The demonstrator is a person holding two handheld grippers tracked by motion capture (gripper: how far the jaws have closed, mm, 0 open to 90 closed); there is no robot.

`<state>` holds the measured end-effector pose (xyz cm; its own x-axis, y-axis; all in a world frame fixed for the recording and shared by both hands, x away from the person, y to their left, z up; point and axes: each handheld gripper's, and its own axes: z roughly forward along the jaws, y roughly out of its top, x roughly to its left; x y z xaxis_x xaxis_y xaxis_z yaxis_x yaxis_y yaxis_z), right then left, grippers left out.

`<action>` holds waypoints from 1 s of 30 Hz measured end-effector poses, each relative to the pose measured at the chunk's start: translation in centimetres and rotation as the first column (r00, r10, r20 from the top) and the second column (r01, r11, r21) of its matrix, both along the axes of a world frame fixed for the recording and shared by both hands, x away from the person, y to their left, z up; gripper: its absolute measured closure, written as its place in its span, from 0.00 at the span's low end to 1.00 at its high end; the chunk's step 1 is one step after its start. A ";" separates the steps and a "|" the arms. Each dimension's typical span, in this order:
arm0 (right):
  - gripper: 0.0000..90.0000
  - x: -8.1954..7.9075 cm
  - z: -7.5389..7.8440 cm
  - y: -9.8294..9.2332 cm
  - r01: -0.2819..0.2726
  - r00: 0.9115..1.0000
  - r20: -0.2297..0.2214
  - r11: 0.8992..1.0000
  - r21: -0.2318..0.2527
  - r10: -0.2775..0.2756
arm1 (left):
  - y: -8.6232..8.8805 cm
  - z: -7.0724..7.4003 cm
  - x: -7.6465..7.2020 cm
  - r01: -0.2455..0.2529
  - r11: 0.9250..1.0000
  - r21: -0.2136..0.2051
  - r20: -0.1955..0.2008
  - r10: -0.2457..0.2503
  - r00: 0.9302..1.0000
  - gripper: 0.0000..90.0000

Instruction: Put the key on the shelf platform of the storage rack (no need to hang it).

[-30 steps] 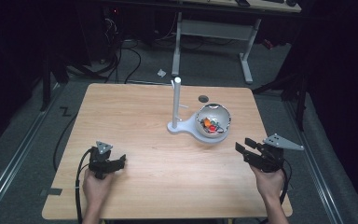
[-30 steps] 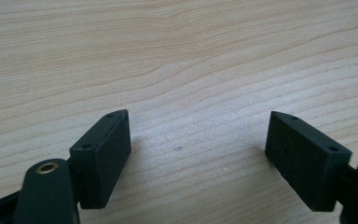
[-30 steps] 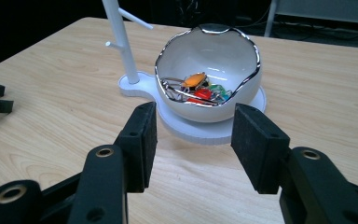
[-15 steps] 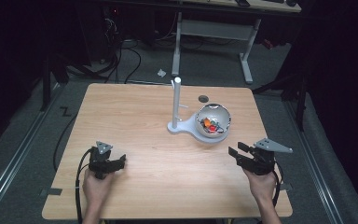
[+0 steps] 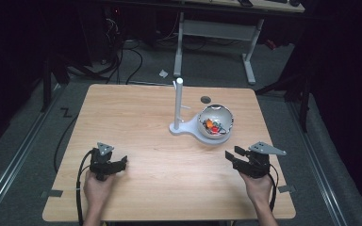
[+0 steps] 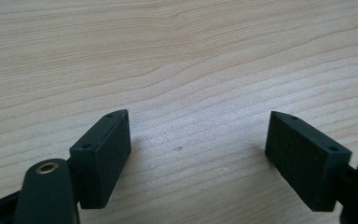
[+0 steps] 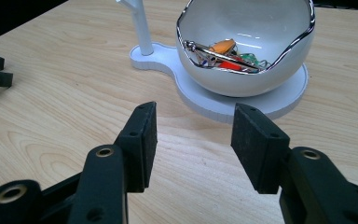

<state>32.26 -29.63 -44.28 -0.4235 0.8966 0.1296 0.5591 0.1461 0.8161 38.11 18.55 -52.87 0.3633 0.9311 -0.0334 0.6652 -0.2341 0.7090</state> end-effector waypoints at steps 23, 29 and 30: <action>0.57 0.5 -2.8 0.3 0.036 0.998 -0.043 0.997 -0.068 -0.039 | 0.0 0.0 0.0 0.000 1.000 0.000 0.000 0.000 1.000 0.25; 0.56 0.8 -3.7 0.1 0.048 0.996 -0.065 0.995 -0.085 -0.054 | 0.0 0.0 0.0 0.000 1.000 0.000 0.000 0.000 1.000 0.25; 0.56 0.8 -3.8 0.0 0.048 0.997 -0.062 0.995 -0.090 -0.053 | 0.0 0.0 0.0 0.001 1.000 0.000 0.000 -0.001 1.000 0.25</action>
